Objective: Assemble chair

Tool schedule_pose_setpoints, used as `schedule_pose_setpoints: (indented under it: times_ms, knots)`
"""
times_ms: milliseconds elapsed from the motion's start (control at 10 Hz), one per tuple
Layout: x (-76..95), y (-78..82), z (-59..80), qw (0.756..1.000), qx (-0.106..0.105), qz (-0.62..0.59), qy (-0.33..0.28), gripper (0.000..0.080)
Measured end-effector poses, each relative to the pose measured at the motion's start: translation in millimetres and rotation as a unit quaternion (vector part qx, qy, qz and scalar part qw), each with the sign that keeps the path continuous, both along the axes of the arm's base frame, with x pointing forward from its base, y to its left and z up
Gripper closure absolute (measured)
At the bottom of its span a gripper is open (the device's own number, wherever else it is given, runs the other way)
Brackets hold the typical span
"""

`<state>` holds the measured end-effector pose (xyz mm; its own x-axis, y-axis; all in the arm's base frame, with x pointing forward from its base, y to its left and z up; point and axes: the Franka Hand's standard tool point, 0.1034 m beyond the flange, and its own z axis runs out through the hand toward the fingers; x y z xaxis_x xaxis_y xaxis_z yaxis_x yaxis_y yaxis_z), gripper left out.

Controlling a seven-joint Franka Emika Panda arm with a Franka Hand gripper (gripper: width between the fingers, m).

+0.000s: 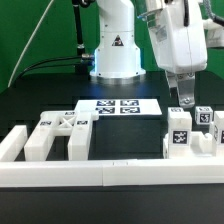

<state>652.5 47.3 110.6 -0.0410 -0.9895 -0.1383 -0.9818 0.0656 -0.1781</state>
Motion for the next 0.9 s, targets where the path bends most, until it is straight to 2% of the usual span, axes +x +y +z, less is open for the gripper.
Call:
schedule_pose_setpoints:
  times_ms: [500, 700, 900]
  knots:
    - [-0.4, 0.4, 0.0, 1.000, -0.002, 0.009, -0.001, 0.0151]
    - [-3.8, 4.9, 11.4, 0.999, -0.003, 0.050, -0.009, 0.0151]
    - [-4.7, 3.9, 7.1, 0.999, -0.005, 0.050, -0.007, 0.0151]
